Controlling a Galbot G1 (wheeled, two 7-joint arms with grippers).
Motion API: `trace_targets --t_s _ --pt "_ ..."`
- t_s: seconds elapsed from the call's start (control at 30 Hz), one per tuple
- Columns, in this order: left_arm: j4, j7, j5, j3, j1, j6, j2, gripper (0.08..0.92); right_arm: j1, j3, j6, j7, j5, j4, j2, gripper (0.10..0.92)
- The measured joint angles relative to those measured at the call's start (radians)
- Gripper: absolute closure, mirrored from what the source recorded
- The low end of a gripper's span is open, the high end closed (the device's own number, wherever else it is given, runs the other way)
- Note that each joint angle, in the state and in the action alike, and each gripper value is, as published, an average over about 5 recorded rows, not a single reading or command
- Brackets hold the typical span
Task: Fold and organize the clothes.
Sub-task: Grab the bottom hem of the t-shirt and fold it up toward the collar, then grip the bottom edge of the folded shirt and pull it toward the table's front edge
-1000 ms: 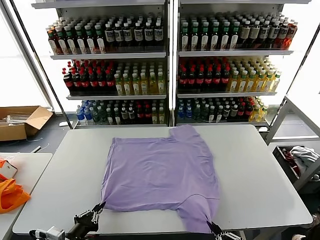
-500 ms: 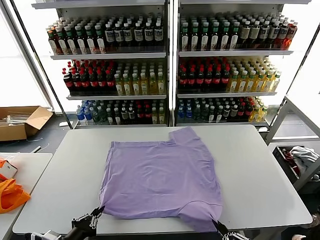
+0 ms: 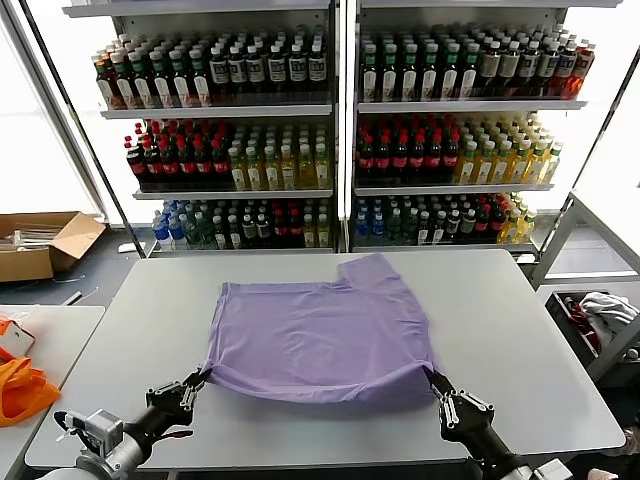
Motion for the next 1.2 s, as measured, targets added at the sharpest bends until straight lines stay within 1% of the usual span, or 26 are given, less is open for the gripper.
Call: trace_targets --t_s 0.17,0.4,0.47,0.53,0.67,0.8,1.2 --pt "0.074 0.001 -0.01 0.042 -0.094 -0.001 0.016 0.908 0.141 -0.071 -0.011 0.013 0.012 -0.102 -0.012 0.918" --pt "0.188 -0.003 -0.011 0.104 -0.216 0.005 0.014 0.908 0.351 -0.194 -0.041 0.027 0.013 -0.272 -0.007 0.916" --pt "0.221 -0.006 -0.009 0.119 -0.244 0.008 0.008 0.902 0.402 -0.226 -0.054 0.033 0.009 -0.315 -0.002 0.898" --pt "0.246 -0.01 -0.007 0.129 -0.264 0.011 0.001 0.874 0.444 -0.251 -0.067 0.038 0.004 -0.349 0.003 0.854" --pt "0.277 -0.017 -0.004 0.135 -0.288 0.014 -0.008 0.767 0.492 -0.28 -0.093 0.054 -0.007 -0.387 0.004 0.743" --pt "0.288 -0.025 0.0 0.132 -0.293 0.016 -0.009 0.646 0.497 -0.283 -0.126 0.078 -0.029 -0.389 0.0 0.63" --pt "0.233 -0.042 0.013 0.112 -0.208 0.015 -0.043 0.299 0.324 -0.156 -0.248 0.191 -0.068 -0.262 0.014 0.285"
